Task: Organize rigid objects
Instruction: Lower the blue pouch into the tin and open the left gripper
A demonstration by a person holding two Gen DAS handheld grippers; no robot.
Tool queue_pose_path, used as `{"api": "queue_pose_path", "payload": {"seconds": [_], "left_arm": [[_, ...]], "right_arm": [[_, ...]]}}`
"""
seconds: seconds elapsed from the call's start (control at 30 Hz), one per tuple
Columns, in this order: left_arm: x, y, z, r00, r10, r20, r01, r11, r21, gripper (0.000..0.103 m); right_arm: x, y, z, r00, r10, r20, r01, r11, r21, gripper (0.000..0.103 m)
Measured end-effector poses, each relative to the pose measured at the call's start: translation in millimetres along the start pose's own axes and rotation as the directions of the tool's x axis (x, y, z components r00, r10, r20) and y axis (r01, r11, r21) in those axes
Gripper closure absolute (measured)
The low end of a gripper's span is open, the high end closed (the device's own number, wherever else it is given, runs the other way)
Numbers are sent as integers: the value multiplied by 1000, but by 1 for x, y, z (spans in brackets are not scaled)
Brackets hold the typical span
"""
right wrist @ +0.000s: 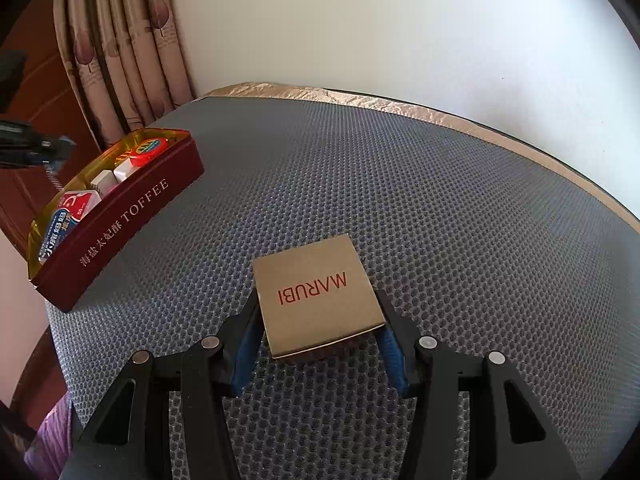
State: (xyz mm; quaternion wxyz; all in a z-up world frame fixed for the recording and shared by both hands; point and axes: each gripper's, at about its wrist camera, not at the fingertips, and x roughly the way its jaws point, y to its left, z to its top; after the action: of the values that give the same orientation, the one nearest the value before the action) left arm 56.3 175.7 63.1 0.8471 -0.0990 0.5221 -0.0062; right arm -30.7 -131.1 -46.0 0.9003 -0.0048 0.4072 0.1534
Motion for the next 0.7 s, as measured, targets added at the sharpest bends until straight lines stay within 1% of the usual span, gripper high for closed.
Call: {"api": "queue_pose_path", "payload": {"seconds": [0.07, 0.23, 0.3, 0.47, 0.57, 0.7], "left_arm": [[15, 2, 6, 1000, 4, -7, -4, 1000, 3, 72], [49, 2, 17, 998, 59, 0, -59, 997, 45, 72], [56, 4, 18, 998, 57, -3, -56, 997, 51, 72], [67, 5, 18, 997, 81, -5, -81, 994, 67, 72], [67, 4, 14, 993, 117, 0, -117, 989, 86, 72], [62, 1, 10, 987, 159, 28, -161, 981, 110, 71]], "right_arm": [[2, 0, 0, 1000, -2, -6, 2, 1000, 5, 54], [4, 1, 0, 1000, 3, -11, -3, 1000, 7, 53], [4, 0, 1, 1000, 6, -12, -6, 1000, 11, 53], [5, -1, 0, 1000, 11, -19, -10, 1000, 14, 53], [7, 0, -1, 1000, 13, -25, -13, 1000, 19, 53], [9, 2, 0, 1000, 12, -29, -12, 1000, 18, 53]]}}
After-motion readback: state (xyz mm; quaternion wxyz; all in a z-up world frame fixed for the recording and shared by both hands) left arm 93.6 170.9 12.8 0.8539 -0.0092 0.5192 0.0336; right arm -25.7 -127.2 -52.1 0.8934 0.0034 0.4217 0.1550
